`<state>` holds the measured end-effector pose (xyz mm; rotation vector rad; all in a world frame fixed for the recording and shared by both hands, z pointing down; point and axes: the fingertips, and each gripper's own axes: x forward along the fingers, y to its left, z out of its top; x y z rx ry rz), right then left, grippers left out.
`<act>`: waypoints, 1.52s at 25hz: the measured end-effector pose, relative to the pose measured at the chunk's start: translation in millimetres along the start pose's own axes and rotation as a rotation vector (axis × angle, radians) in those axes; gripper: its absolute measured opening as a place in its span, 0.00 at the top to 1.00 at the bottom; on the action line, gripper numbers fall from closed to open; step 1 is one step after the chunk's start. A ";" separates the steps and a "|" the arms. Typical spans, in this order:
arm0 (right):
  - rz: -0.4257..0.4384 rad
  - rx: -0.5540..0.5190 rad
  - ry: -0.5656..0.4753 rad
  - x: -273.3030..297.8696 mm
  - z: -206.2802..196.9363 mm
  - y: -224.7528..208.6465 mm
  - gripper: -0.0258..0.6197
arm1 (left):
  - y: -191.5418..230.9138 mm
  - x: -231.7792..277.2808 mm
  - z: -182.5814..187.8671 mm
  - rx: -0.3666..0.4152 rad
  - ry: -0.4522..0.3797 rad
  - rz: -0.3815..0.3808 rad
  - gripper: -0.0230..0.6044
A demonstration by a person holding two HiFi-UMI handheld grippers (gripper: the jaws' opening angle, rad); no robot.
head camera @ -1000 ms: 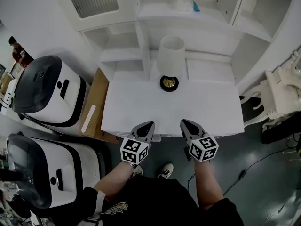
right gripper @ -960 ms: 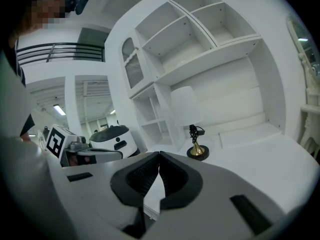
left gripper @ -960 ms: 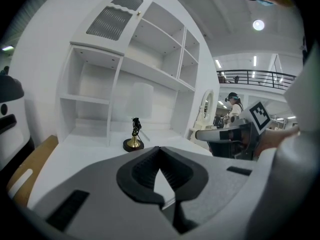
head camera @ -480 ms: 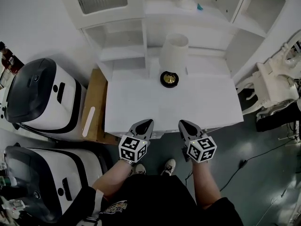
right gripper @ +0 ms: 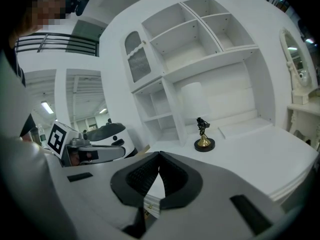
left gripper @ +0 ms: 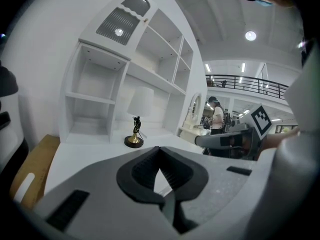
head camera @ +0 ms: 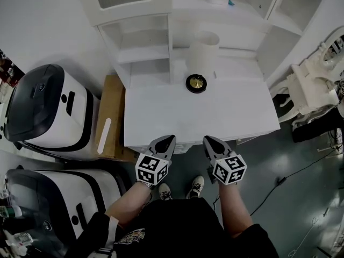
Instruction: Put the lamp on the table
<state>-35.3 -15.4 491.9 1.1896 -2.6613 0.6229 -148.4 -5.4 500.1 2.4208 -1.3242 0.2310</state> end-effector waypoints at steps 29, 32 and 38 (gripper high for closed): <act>-0.015 -0.009 -0.015 -13.7 -13.7 36.7 0.92 | -2.8 -40.5 -13.8 0.004 0.003 -0.021 0.95; -0.017 -0.006 -0.015 -13.5 -15.6 37.6 0.92 | -2.4 -41.7 -15.9 0.001 0.004 -0.022 0.95; -0.020 -0.003 -0.017 -13.4 -17.5 40.6 0.92 | -0.6 -45.4 -17.3 0.001 0.006 -0.019 0.95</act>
